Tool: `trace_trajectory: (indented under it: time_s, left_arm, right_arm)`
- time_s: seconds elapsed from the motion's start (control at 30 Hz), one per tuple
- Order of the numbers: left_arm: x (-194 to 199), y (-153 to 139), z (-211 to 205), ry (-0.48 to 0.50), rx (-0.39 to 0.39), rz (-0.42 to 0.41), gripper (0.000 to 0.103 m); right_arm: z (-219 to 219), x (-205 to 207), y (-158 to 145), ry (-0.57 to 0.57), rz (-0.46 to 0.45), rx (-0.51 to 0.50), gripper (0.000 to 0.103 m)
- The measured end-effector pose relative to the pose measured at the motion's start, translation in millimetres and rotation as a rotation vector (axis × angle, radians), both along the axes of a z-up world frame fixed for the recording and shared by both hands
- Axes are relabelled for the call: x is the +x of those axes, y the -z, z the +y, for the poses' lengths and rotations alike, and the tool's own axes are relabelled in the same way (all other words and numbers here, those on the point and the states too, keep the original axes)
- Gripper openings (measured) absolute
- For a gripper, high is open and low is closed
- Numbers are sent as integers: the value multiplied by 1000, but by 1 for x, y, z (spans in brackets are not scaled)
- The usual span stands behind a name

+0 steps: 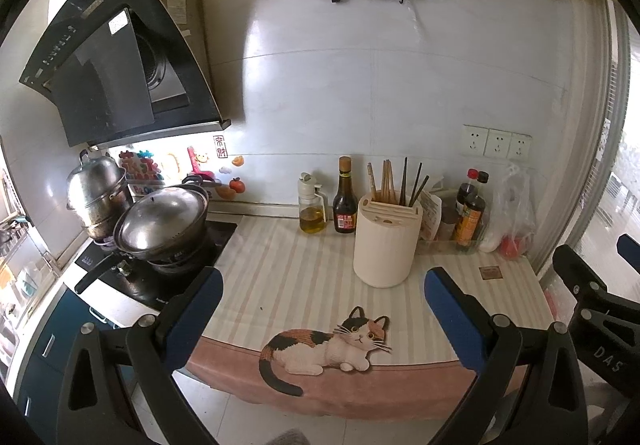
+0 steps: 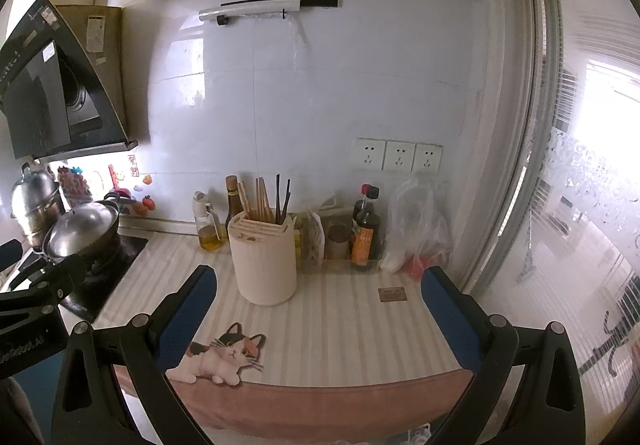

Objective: Organize utensils

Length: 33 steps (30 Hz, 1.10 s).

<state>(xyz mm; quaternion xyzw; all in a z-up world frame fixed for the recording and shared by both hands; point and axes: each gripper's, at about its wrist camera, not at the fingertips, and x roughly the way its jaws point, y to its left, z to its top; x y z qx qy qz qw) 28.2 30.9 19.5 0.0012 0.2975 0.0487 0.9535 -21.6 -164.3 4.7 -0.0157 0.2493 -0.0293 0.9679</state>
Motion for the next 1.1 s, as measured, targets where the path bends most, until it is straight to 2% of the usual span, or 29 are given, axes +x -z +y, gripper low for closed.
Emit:
trace_trajectory:
  time_s: [1.1]
  left_arm:
    - [1, 1, 2, 1, 0, 4, 103]
  right_arm:
    - [4, 0, 3, 18, 0, 9, 103]
